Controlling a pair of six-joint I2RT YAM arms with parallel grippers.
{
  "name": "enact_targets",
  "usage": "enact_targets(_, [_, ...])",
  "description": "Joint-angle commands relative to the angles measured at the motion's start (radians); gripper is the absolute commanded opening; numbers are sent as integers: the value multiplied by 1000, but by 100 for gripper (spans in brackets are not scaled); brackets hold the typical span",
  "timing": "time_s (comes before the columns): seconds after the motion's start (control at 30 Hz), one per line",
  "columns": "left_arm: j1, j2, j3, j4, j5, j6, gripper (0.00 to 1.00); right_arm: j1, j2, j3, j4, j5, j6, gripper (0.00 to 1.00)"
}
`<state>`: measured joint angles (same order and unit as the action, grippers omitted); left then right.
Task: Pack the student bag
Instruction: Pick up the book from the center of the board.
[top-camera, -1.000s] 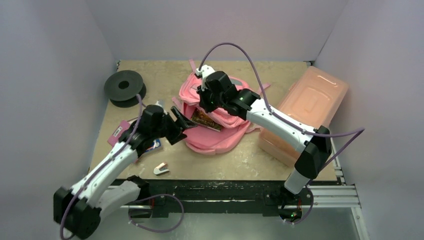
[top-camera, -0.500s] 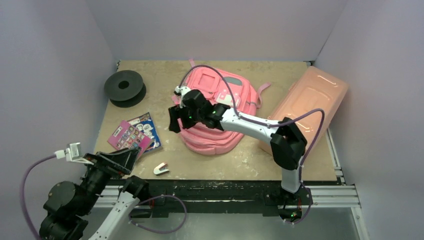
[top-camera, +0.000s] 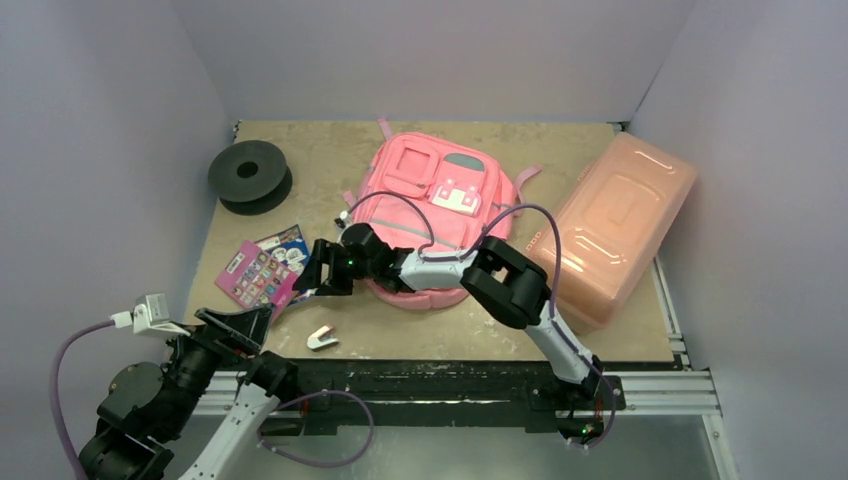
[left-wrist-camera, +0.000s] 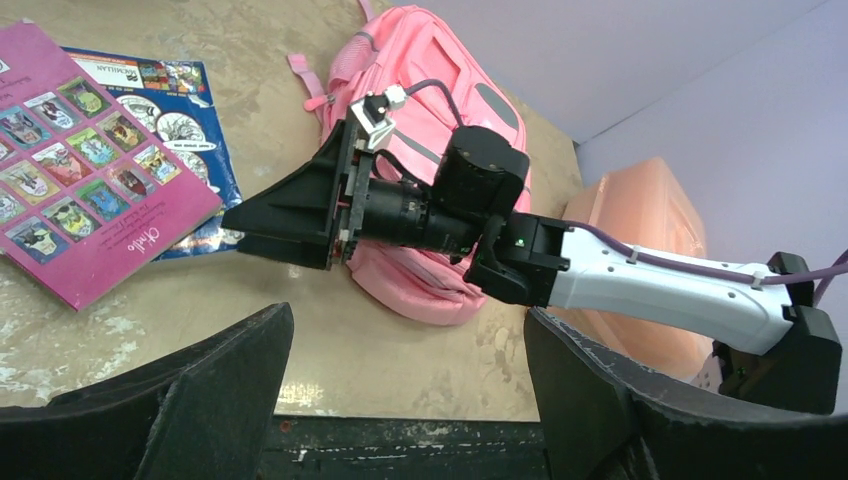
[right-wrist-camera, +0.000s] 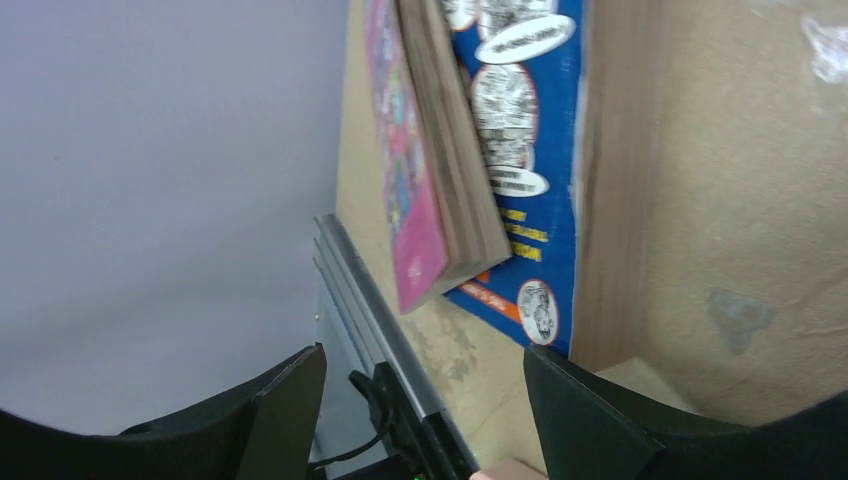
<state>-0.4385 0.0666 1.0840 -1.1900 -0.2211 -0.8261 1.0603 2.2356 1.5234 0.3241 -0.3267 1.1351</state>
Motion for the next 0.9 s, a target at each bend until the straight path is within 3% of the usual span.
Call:
enact_targets(0.0, [4, 25, 2, 3, 2, 20, 85, 12, 37, 41, 78, 49, 123, 76])
enact_targets(0.2, [4, 18, 14, -10, 0, 28, 85, 13, 166, 126, 62, 46, 154, 75])
enact_targets(0.47, [4, 12, 35, -28, -14, 32, 85, 12, 212, 145, 11, 160, 228, 73])
enact_targets(0.73, [4, 19, 33, -32, -2, 22, 85, 9, 287, 199, 23, 192, 273, 56])
enact_targets(0.87, [4, 22, 31, -34, 3, 14, 85, 5, 314, 228, 94, 172, 229, 30])
